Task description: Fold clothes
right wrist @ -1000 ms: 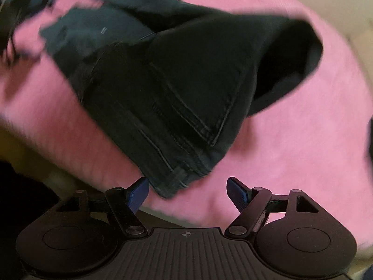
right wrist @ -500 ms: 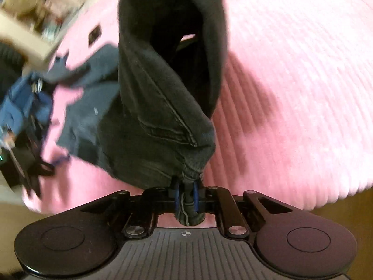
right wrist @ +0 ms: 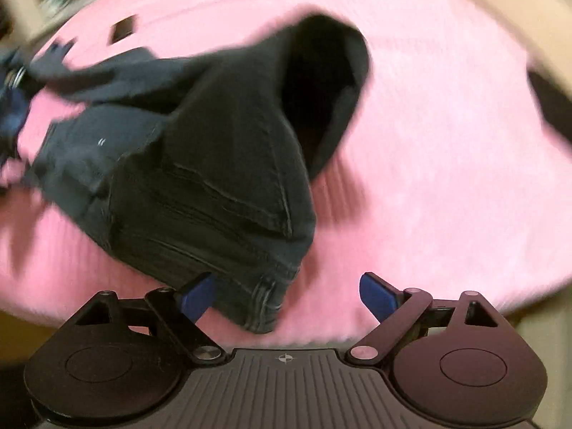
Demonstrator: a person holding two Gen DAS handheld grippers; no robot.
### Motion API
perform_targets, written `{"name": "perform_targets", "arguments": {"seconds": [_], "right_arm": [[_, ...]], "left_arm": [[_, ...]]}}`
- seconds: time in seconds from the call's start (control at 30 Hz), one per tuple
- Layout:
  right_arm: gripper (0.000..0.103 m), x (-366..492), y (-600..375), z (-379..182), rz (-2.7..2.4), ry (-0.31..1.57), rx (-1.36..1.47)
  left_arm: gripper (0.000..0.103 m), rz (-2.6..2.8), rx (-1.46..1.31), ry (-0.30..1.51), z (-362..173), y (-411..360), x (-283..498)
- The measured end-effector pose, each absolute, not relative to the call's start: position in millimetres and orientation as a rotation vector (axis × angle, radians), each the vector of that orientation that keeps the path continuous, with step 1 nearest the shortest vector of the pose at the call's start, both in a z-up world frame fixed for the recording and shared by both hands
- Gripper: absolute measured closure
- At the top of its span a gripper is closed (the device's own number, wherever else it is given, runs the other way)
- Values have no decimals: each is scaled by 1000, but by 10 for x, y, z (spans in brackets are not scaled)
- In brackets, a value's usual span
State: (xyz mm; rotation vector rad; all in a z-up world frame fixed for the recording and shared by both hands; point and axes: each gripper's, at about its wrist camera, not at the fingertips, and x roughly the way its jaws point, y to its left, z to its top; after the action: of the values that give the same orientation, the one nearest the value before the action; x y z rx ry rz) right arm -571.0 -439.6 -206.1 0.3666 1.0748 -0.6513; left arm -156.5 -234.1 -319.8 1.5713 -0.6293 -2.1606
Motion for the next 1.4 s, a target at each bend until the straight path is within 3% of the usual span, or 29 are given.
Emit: {"name": "perform_targets", "arguments": {"seconds": [0.2, 0.5, 0.53, 0.57, 0.6, 0.67, 0.77, 1.03, 1.27, 1.4], "right_arm": [[13, -5536, -3904, -2163, -421, 1103, 71], [13, -5265, -3422, -2663, -294, 1087, -460], [17, -5272, -3436, -2656, -309, 1080, -490], [44, -5254, -3520, -2614, -320, 1077, -487], [56, -5242, -3606, -2536, -332, 1080, -461], [74, -5156, -3716, -2311, -357, 1075, -389], [82, -5050, -3844, -1770, -369, 1019, -326], [85, -4472, -3757, 90, -200, 726, -170], [85, -3875, -3592, 1339, -36, 359, 7], [85, -3993, -3760, 1893, -25, 132, 181]], "left_arm": [[92, -2041, 1251, -228, -2311, -3041, -1561], [92, -1956, 1010, -56, -1669, -4013, -1483], [92, -1948, 987, -26, -1617, -4114, -1458], [92, -1939, 971, 0, -1574, -4184, -1428], [92, -1930, 956, 24, -1532, -4249, -1398], [92, -1910, 943, 53, -1462, -4284, -1341], [92, -1880, 925, 94, -1360, -4326, -1255], [93, -1689, 691, 170, -517, -3924, -621], [93, -1493, 538, 4, 922, -3453, 66], [94, -1413, 556, -148, 1868, -3374, 181]]}}
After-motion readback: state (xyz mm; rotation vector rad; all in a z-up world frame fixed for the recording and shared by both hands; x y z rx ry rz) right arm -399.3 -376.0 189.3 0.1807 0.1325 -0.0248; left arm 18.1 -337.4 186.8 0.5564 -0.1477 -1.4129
